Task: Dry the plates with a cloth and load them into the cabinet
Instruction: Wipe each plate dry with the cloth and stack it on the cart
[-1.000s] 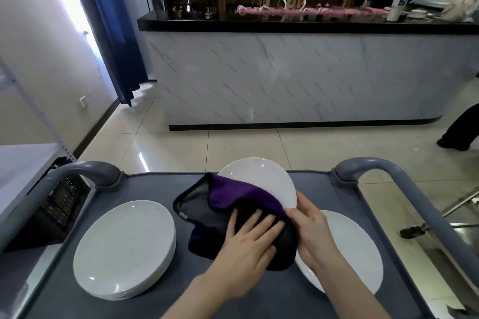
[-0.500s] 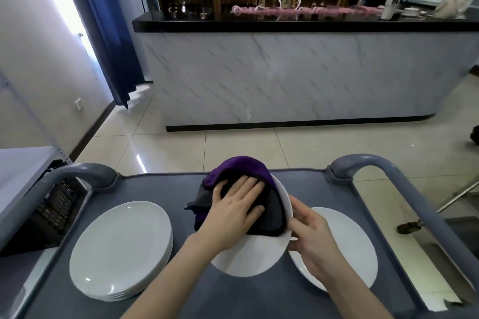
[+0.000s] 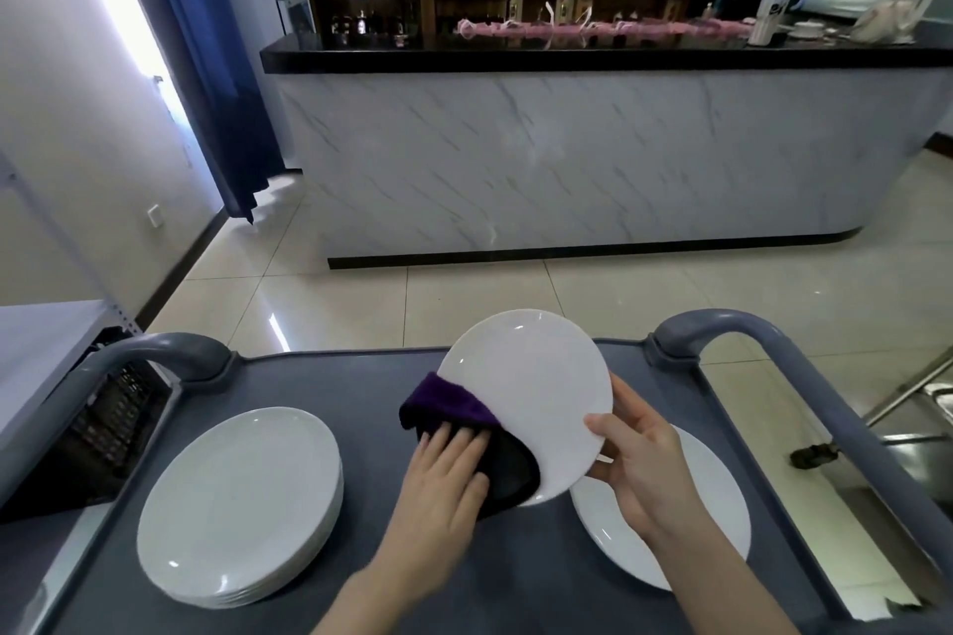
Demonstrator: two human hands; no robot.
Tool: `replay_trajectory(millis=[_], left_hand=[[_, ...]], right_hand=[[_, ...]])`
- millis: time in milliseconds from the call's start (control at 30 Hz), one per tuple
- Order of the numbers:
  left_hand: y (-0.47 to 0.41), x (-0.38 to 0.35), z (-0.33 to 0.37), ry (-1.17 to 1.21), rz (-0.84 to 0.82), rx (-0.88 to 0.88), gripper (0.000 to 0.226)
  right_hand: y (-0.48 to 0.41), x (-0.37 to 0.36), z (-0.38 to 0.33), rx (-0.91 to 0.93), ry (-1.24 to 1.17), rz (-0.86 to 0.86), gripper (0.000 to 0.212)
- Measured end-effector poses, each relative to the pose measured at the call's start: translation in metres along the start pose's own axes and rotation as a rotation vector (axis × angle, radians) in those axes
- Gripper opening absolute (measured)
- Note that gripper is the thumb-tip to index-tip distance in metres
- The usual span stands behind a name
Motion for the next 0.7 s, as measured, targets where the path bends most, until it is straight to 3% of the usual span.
replay_trajectory(millis=[200, 600, 700], left_hand=[[0.001, -0.017, 0.022, 0.051, -0.115, -0.010, 0.050], [-0.056, 0.017, 0.030, 0.133, -0.016, -0.142, 0.050], [-0.070, 0.028, 0.026, 0.051, -0.002, -0.151, 0.055]], right_hand=[[0.000, -0.008, 0.005, -0.020, 0.004, -0.012, 0.053], [0.014, -0.023, 0.000, 0.005, 0.158, -0.200, 0.058], [0.018, -0.020, 0.003, -0.014, 0.189, -0.234, 0.059]])
Point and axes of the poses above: each hand's wrist, its own y-axis away from the middle knuckle, its own x-axis out of the back of the hand, z = x × y, the point moved 1 cm from there along -y, towards the middle knuckle, and after that the axes turned 4 degrees about y, right-handed, at the moved point
